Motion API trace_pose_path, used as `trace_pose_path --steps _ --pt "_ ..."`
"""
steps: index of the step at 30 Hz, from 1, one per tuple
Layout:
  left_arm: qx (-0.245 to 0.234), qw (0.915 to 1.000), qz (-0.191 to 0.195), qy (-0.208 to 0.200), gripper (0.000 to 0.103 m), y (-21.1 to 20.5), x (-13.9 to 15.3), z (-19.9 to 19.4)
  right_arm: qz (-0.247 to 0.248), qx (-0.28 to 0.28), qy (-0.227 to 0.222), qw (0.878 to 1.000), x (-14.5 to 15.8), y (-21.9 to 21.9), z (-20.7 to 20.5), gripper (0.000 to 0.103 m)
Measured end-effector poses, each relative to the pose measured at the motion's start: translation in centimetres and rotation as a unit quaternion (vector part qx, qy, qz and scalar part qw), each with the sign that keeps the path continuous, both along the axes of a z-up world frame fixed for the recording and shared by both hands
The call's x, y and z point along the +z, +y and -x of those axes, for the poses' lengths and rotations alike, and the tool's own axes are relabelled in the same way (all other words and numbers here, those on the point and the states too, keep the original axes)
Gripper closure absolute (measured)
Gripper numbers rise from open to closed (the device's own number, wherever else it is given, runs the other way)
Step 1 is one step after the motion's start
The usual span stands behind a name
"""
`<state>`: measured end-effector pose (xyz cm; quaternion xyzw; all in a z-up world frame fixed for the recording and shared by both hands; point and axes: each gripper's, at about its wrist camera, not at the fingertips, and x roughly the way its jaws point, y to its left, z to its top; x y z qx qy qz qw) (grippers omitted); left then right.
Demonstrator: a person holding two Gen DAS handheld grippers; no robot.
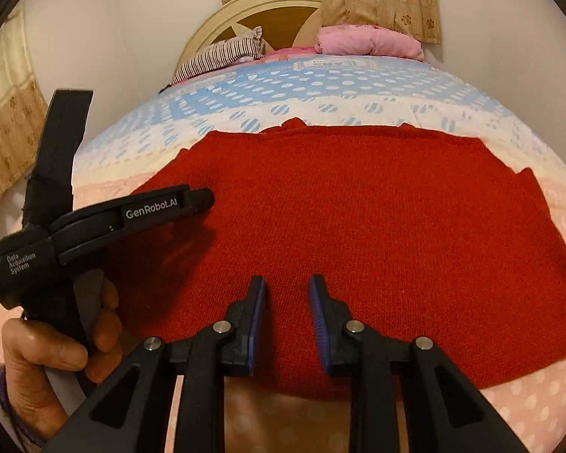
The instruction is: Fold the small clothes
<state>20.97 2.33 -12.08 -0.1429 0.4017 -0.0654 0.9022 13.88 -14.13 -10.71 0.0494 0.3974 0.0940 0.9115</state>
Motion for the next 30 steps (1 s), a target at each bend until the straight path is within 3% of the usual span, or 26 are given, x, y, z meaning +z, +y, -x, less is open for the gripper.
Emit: trace_pose_path --steps 5,9,14,19,30 --pt "-0.008 0.9998 0.008 -0.015 0.072 -0.2 0.9 0.6 -0.013 -0.001 -0.003 1.0 -0.1 -0.3 0.3 0.078" --pt "-0.036 0.9966 -0.032 -0.066 0.073 -2.2 3.1 1.8 -0.028 -0.001 -0.003 1.0 -0.2 -0.7 0.3 0.078" --pt "-0.113 0.9826 -0.093 -0.114 0.073 -6.7 4.8 2.7 -0.069 -0.004 -0.001 0.998 -0.4 -1.8 0.1 0.078" --pt "-0.158 0.9733 -0.139 -0.092 0.073 -9.2 2.6 1.9 -0.1 -0.006 0.003 0.995 -0.7 -2.6 0.0 0.078" --pt "-0.158 0.9741 -0.138 -0.084 0.071 -9.3 2.3 1.9 -0.108 -0.006 0.004 0.994 -0.8 -2.7 -0.2 0.078"
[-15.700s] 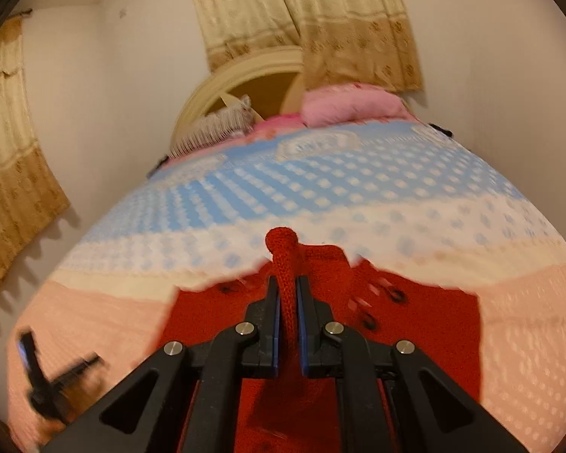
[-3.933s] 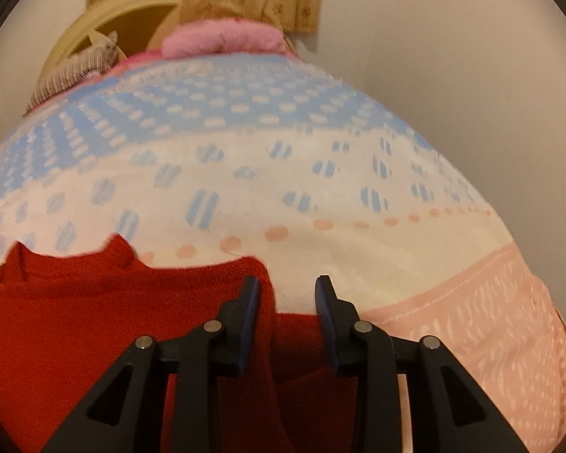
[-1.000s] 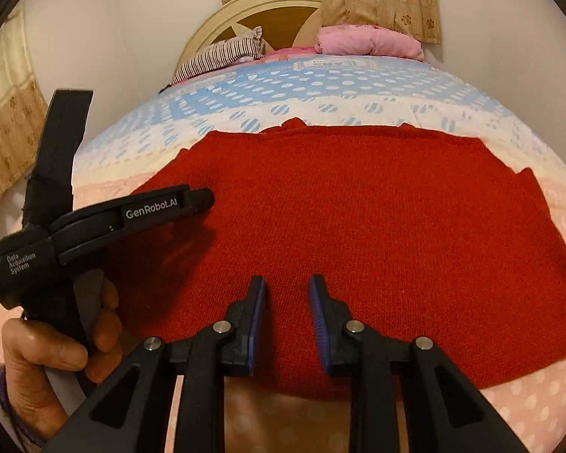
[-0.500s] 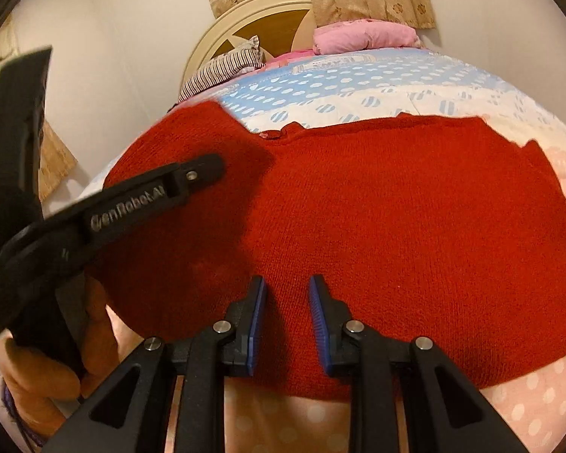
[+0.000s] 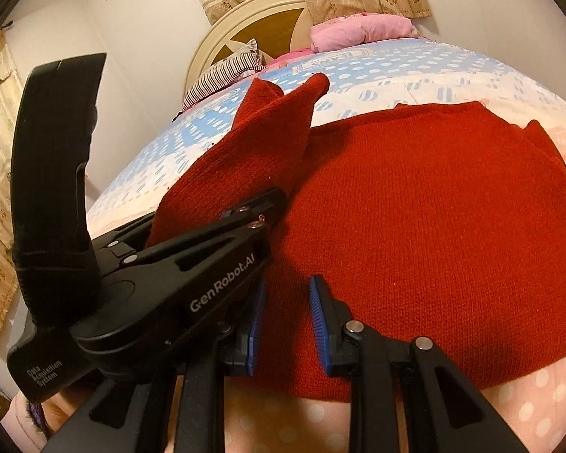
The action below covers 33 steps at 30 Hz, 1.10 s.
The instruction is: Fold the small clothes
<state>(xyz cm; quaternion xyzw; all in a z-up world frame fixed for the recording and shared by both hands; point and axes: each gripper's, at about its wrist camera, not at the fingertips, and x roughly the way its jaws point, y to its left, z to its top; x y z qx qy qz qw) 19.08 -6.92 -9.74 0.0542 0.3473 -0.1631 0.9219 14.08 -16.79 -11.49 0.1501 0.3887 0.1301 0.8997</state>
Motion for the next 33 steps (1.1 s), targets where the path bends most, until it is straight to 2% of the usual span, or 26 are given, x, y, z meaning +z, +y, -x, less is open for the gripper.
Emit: trace_pose_path --steps 5,10,13,14,16,18,22,26,29,32,33 --pt "0.001 1.0 -0.002 -0.001 0.071 -0.1 0.0 0.1 0.007 -0.005 -0.002 1.0 0.6 0.0 0.8 0.078" --pt "0.002 0.9998 0.021 0.004 0.071 0.4 0.0 0.1 0.031 -0.001 -0.005 1.0 1.6 -0.8 1.3 0.078" --pt "0.002 0.9999 0.017 0.002 0.071 0.3 0.0 0.1 0.0 -0.005 -0.021 1.0 3.0 -2.5 0.8 0.077" --pt "0.001 0.9999 0.015 0.0 0.071 0.2 0.0 0.1 -0.018 -0.011 -0.024 0.999 3.6 -3.5 0.4 0.076" --pt "0.001 0.9999 0.014 -0.001 0.071 0.2 0.0 0.1 -0.031 -0.017 -0.019 0.999 4.2 -4.7 -0.7 0.066" --pt "0.001 0.9999 0.013 -0.002 0.071 0.2 0.0 0.1 -0.053 -0.017 -0.01 0.998 4.5 -5.5 -2.4 0.063" --pt "0.001 0.9997 0.023 0.0 0.07 0.4 0.0 0.1 -0.091 0.008 0.009 0.996 4.3 -5.0 -6.1 0.051" --pt "0.0 0.9997 0.026 0.0 0.07 0.5 0.0 0.2 -0.095 0.06 0.033 0.993 3.6 -2.1 -9.8 0.05" --pt "-0.002 0.9997 0.024 -0.001 0.067 0.5 0.0 0.2 -0.075 0.085 0.044 0.993 3.4 -0.6 -11.6 0.049" --pt "-0.001 0.9999 0.013 -0.006 0.066 0.1 0.0 0.5 -0.065 0.11 0.052 0.99 3.6 -0.1 -12.9 0.041" --pt "-0.003 0.9999 0.006 -0.009 0.061 -0.2 0.0 0.6 -0.064 0.116 0.054 0.99 3.6 0.0 -13.2 0.038"
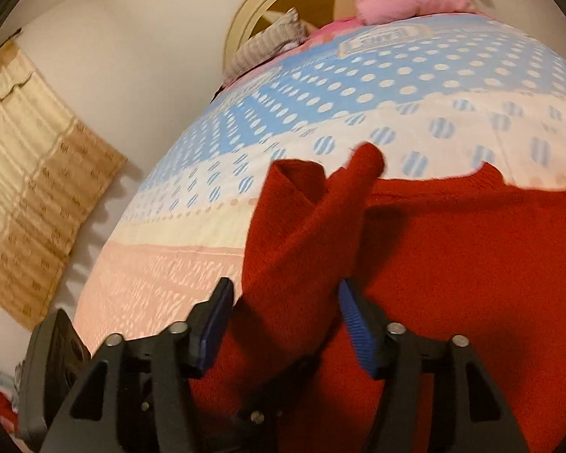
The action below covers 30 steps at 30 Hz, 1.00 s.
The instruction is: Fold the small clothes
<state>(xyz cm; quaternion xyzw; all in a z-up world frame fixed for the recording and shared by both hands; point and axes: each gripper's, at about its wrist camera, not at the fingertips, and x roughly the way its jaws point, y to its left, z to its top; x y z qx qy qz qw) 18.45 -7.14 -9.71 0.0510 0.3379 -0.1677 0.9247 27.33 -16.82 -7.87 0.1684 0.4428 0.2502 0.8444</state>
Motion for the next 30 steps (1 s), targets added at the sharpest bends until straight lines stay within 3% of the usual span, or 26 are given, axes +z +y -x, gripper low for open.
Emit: trace_pose_path --steps 4,10,17,21,25,30 --pt "-0.009 0.9992 -0.037 -0.014 0.055 -1.5 -0.1 0.7 -0.005 0.028 0.015 0.999 0.0 0.3 -1.6 0.037" --pt "-0.014 0.9999 0.001 0.0 0.055 -0.7 0.0 0.4 0.013 0.042 0.021 0.999 -1.1 0.7 -1.2 0.037" --pt "-0.006 1.0 -0.005 0.003 0.055 -1.0 0.0 0.4 -0.013 0.038 0.031 0.999 -2.4 1.0 -1.1 0.037" --pt "-0.009 0.9999 0.008 0.009 0.055 -0.7 0.0 0.3 0.044 0.05 0.016 0.998 -2.2 2.6 -1.0 0.037" --pt "-0.013 0.9997 0.019 0.011 0.055 -0.3 0.1 0.4 0.05 0.038 -0.006 0.998 -2.2 2.2 -0.1 0.062" --pt "-0.028 0.9989 0.037 0.013 0.05 0.1 0.3 0.8 0.001 -0.003 -0.014 1.0 -3.1 -0.2 1.4 0.067"
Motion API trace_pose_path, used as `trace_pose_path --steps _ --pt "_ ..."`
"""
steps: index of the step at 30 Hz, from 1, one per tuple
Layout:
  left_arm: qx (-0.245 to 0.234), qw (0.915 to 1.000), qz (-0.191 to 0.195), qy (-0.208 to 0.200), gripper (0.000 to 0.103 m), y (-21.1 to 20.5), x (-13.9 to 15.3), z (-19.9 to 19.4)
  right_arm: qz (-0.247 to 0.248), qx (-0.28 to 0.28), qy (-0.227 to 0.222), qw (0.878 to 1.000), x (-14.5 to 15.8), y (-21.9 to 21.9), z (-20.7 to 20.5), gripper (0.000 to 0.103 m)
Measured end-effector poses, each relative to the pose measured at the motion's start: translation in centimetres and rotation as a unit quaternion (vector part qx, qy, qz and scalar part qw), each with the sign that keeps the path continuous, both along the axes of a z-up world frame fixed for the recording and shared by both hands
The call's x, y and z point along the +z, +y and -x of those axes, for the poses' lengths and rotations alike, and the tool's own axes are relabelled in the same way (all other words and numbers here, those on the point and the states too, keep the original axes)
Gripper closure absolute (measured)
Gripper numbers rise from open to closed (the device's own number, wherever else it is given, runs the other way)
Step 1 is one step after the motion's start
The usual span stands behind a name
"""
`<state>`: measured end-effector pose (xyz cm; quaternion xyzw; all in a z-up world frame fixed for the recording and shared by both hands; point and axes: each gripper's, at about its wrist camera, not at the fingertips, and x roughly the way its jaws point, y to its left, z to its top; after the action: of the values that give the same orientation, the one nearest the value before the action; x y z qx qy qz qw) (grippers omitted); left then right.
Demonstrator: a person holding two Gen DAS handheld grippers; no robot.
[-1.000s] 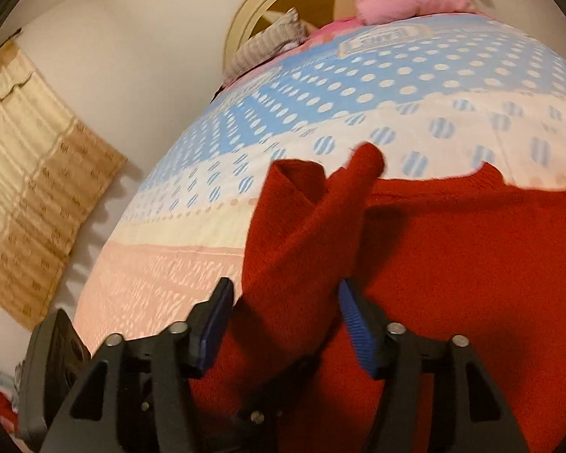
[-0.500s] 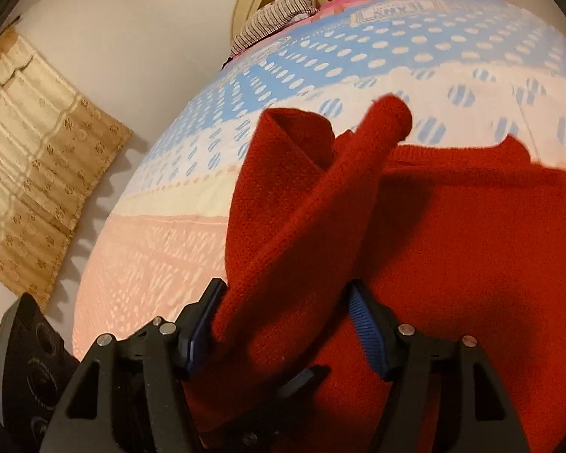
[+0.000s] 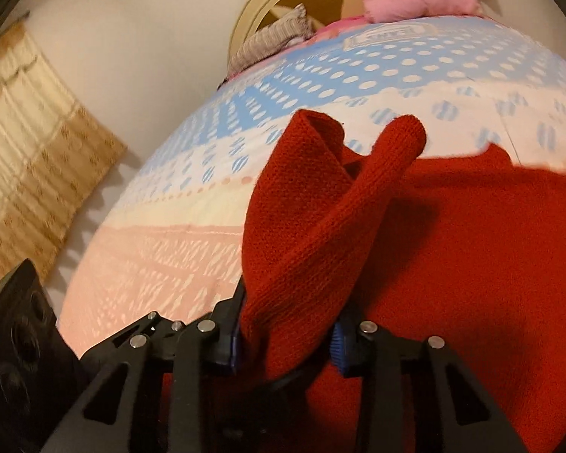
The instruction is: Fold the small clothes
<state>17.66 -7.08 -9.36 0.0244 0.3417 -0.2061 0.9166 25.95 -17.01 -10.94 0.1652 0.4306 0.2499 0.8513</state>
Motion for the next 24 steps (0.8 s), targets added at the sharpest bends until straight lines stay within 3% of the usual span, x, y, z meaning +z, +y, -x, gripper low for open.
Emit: trace_pose_path --steps 3,5,9,11,14,18,24 --pt "-0.01 0.9999 0.012 -0.001 0.049 0.2 0.2 0.2 -0.055 -0.025 -0.001 0.998 -1.0 -1.6 0.8 0.067" --pt "-0.02 0.9989 0.043 0.005 0.048 1.0 0.3 0.2 -0.074 -0.031 -0.007 0.997 -1.4 -2.1 1.1 0.067" --pt "-0.031 0.9939 0.101 0.031 0.045 2.4 0.4 0.6 -0.078 -0.032 -0.005 0.996 -1.6 -2.1 1.0 0.068" --pt "-0.025 0.9929 0.11 0.036 0.045 2.6 0.8 0.9 -0.084 -0.033 -0.003 0.996 -1.6 -2.2 0.9 0.068" --pt "-0.015 0.988 0.144 0.053 0.035 4.0 0.5 2.4 -0.087 -0.036 -0.002 0.996 -1.7 -2.3 1.0 0.069" --pt "0.004 0.9816 0.173 0.081 0.034 6.2 -0.8 2.8 -0.093 -0.038 -0.002 0.995 -1.7 -2.4 1.1 0.069" --pt "0.011 0.9867 0.151 0.059 0.034 5.5 -0.2 3.5 -0.101 -0.038 -0.002 0.994 -1.9 -2.8 1.1 0.069"
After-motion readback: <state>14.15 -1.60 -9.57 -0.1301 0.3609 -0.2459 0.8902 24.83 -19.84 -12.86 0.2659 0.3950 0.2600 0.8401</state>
